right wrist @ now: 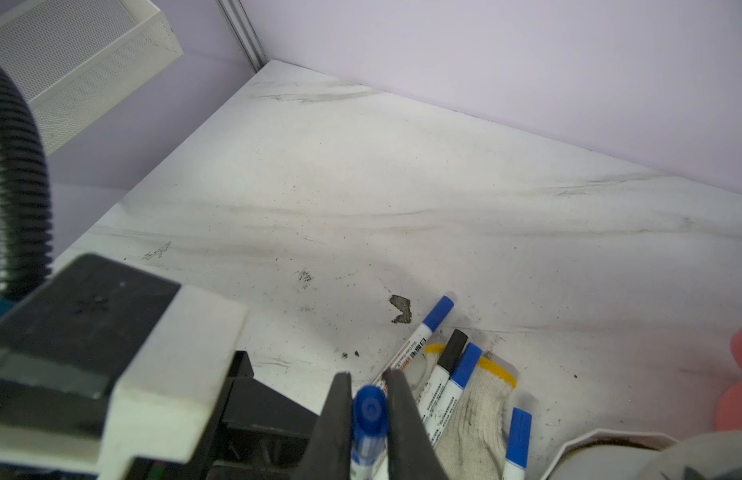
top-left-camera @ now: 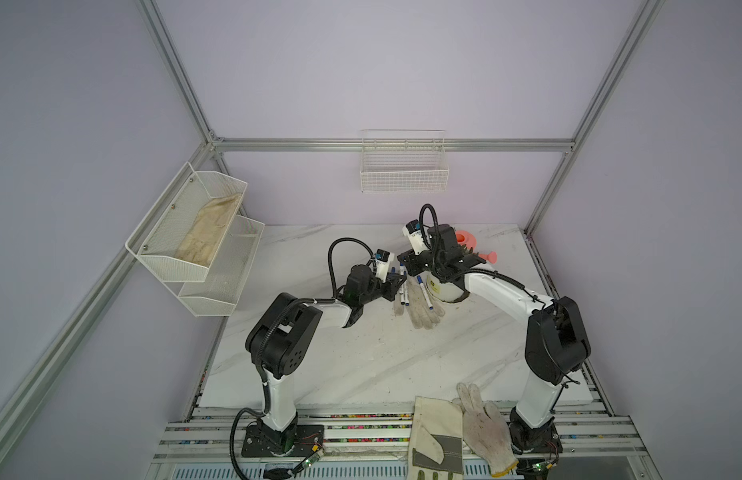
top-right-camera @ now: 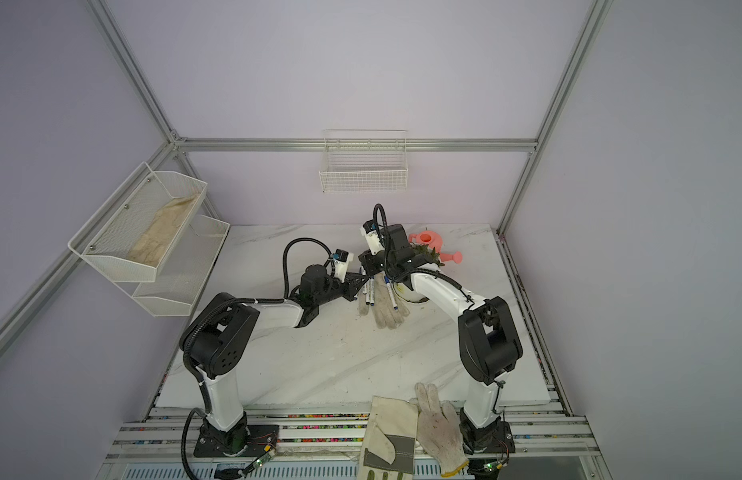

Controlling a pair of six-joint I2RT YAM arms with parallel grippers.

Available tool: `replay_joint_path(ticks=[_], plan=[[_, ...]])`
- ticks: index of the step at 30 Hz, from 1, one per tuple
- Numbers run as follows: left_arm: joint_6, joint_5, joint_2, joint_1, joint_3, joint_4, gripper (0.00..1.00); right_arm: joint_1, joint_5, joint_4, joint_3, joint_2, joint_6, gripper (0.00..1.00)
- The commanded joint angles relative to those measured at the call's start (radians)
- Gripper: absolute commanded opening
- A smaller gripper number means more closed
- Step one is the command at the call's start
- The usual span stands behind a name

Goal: Insert the pens into the pen caps

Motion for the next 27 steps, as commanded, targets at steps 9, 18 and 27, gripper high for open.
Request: replay_joint_path(ticks=[9,18,27], plan=[[0.010,-0.265,-0.159,0.040,0.135,0.353,0.00,-0.042,-0.243,-0.379,-0.007,-0.022,-0.039,0.02],[-0.106,-0.288,-0.096,-0.067,0.015,0.329,0.00,-0.052,-0.239,-0.307,0.120,-0.069,-0.033,0.23],[-0.155,-0.281,-0.047,-0.090,0.006,0.235,0.00,-0.091,-0.006,0.041,-0.035,-0.254,0.173,0.52]])
